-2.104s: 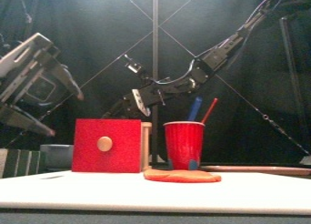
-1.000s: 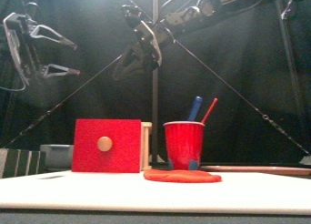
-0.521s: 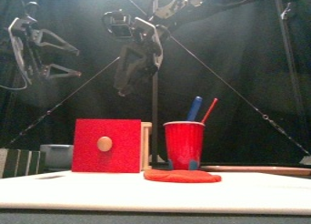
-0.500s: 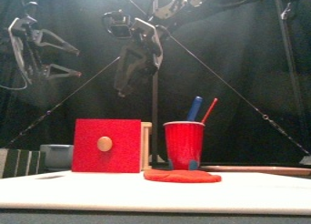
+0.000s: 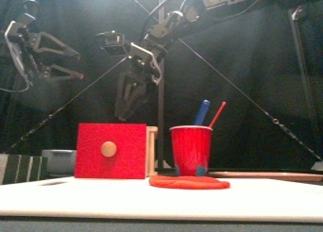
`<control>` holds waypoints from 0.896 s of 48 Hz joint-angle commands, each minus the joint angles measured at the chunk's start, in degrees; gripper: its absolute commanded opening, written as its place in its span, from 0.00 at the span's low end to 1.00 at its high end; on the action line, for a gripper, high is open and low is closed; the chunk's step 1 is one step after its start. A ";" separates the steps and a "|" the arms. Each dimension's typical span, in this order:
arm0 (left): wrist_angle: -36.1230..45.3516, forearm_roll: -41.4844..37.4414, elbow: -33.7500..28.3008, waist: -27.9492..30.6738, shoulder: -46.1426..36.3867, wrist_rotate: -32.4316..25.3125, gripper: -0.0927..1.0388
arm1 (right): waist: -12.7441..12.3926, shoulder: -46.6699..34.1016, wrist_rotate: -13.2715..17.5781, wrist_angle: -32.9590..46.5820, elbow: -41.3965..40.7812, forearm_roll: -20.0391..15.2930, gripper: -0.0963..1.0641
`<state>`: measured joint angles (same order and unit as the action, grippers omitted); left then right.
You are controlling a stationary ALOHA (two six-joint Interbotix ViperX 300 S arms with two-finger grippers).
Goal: Get the cutter from the drawer then cut the dough then place the extra dough in the bowl
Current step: Place the cutter on the board
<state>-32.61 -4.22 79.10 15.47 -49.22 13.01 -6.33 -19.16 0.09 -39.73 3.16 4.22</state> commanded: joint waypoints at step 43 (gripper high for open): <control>-0.53 -0.88 0.18 -0.53 -0.18 0.26 0.95 | -1.32 -4.57 0.18 1.05 2.20 4.13 0.70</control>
<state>-32.61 -5.19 79.98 15.12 -49.48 13.27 -7.38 -24.70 0.26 -39.11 4.13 8.26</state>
